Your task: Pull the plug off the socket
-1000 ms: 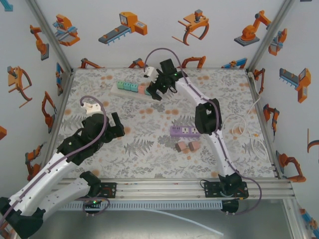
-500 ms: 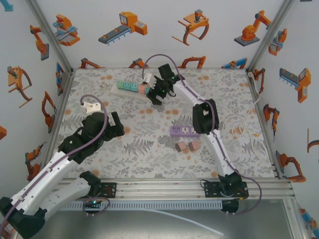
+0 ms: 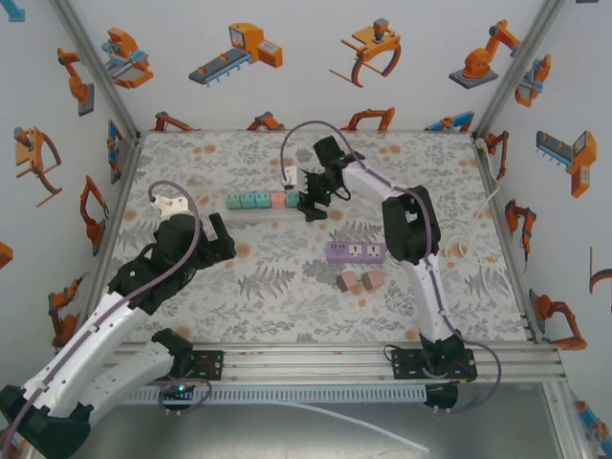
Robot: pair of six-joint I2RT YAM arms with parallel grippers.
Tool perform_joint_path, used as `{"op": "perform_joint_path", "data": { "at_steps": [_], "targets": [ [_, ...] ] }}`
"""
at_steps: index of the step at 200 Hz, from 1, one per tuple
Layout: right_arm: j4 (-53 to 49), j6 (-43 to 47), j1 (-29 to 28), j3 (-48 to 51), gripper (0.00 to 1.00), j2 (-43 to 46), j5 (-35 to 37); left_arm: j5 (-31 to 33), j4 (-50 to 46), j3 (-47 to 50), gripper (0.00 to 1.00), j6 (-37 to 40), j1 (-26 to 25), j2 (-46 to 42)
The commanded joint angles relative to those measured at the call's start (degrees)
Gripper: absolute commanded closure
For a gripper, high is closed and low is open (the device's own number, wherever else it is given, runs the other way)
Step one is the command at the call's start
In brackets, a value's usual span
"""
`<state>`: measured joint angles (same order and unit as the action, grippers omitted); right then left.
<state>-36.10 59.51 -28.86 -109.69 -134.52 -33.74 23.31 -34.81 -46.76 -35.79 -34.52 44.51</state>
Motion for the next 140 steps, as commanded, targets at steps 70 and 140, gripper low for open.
{"op": "perform_joint_path", "data": {
  "at_steps": [70,140],
  "targets": [
    [3.8,3.2,-1.41,22.57,0.41,12.88,0.96,-5.75,-2.13,-1.68,0.03,-7.68,2.47,3.68],
    [23.35,-14.62,-1.55,29.01,0.17,24.69,-3.7,-7.64,0.68,-0.47,0.02,-9.32,4.86,7.88]
  ]
}}
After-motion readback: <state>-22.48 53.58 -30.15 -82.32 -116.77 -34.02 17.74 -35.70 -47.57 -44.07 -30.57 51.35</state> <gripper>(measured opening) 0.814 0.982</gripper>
